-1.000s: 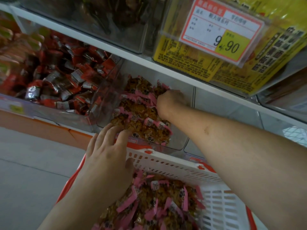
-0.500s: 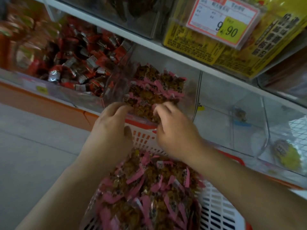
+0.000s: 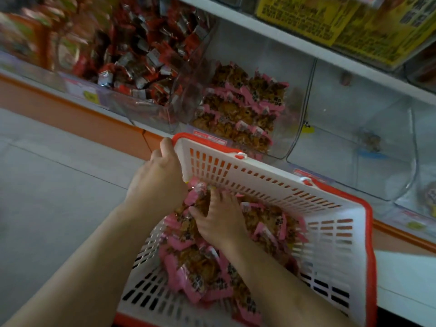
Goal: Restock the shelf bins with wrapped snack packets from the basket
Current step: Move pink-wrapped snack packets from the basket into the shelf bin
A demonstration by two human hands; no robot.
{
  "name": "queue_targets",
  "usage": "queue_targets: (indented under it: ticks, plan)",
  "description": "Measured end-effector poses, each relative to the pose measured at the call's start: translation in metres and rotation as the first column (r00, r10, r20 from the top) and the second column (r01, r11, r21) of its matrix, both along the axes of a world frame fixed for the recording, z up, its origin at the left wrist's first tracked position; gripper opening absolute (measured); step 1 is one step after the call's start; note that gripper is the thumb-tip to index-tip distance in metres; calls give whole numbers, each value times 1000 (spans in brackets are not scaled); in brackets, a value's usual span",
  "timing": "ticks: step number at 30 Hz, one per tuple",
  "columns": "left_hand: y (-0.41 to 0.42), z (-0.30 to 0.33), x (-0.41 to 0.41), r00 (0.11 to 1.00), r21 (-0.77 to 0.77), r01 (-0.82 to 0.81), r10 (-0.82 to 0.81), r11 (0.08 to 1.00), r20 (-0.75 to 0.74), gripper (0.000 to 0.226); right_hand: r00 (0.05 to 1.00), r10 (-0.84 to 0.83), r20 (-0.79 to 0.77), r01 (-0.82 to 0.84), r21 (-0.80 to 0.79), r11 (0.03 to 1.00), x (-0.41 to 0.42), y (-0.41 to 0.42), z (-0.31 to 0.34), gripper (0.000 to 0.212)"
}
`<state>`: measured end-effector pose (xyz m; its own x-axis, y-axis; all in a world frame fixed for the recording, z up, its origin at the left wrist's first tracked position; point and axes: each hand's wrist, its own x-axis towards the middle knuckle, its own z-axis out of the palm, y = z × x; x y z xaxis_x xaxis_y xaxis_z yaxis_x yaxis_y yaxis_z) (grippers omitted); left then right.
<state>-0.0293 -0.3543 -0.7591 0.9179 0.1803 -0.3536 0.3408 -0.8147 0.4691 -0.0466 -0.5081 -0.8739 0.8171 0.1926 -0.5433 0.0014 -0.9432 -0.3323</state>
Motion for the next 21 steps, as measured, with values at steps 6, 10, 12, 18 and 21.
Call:
queue_targets:
  ticks: [6,10,12,18,21]
  plan:
    - [-1,-5,9,996,-36,-80,79,996,-42,38,981,52,186,-41,-64,997,10,9,-19,68]
    - [-4,0,11,982,-40,-175,172,984,-76,45,983,32,180,-32,-3,999,7,1,-1,35]
    - [-5,5,11,978,0,-204,204,979,34,49,988,-128,90,110,180,978,11,-8,19,24]
    - [-21,26,7,968,-257,-85,141,963,209,14,880,-363,-307,475,613,632,13,-54,108,24]
    - [-34,29,2,999,-544,-40,45,838,-4,30,834,-343,-431,548,714,435,8,-82,127,24]
